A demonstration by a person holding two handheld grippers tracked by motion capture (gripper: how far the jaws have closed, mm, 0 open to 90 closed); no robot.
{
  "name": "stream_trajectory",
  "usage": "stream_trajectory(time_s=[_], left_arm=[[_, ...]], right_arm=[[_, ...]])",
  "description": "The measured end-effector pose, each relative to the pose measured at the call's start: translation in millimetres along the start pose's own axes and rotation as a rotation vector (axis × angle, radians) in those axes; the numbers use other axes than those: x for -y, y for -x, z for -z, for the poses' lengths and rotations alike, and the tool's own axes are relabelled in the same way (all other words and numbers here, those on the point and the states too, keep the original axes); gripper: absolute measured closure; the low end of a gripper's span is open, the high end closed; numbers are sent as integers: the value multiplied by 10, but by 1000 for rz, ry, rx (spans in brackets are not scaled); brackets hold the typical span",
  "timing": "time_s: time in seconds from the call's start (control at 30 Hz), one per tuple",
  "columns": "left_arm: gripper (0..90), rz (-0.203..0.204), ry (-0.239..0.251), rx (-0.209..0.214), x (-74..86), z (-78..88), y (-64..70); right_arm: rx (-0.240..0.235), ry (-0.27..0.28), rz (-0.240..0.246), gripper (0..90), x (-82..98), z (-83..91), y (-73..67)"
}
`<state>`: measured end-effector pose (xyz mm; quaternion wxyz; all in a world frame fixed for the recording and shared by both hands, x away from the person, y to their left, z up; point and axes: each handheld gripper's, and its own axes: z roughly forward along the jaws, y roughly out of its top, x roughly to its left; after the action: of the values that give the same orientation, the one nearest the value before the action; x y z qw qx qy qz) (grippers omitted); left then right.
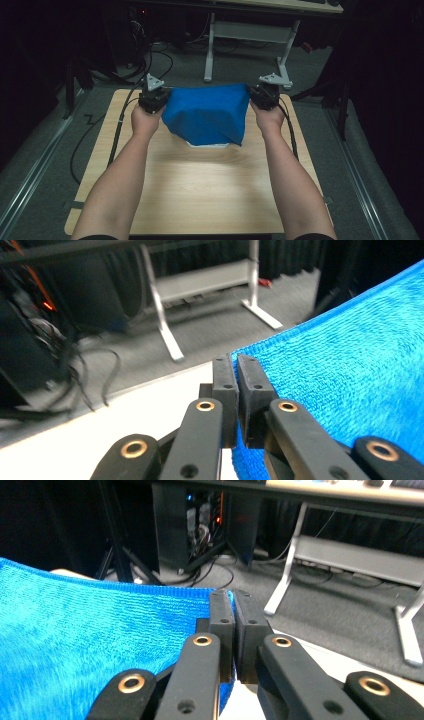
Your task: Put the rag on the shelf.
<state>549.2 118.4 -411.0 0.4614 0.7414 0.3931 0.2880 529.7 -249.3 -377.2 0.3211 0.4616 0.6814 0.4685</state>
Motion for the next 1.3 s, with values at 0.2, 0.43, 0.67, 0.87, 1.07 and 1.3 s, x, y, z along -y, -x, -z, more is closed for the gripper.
stream_trajectory(time_s=[0.2,0.43,0.67,0.87,1.07,1.3], left_arm=[[875,27,-46,63,276,-23,55],[875,59,-91,103,543,-73,142],[876,105,-101,165,809,-154,256],[875,117,-118,181,876,-192,287],[873,133,-138,191,951,-231,300],[836,134,-133,210,988,-237,328]], right_arm=[[-22,-49,5,888,301,-54,-62],[-36,-86,-12,888,568,-45,-141],[-43,-133,-32,887,906,-57,-160],[-54,-152,-34,887,1000,-74,-179],[-57,-161,-33,886,1070,-98,-205],[-54,-170,-70,851,1187,-116,-168]])
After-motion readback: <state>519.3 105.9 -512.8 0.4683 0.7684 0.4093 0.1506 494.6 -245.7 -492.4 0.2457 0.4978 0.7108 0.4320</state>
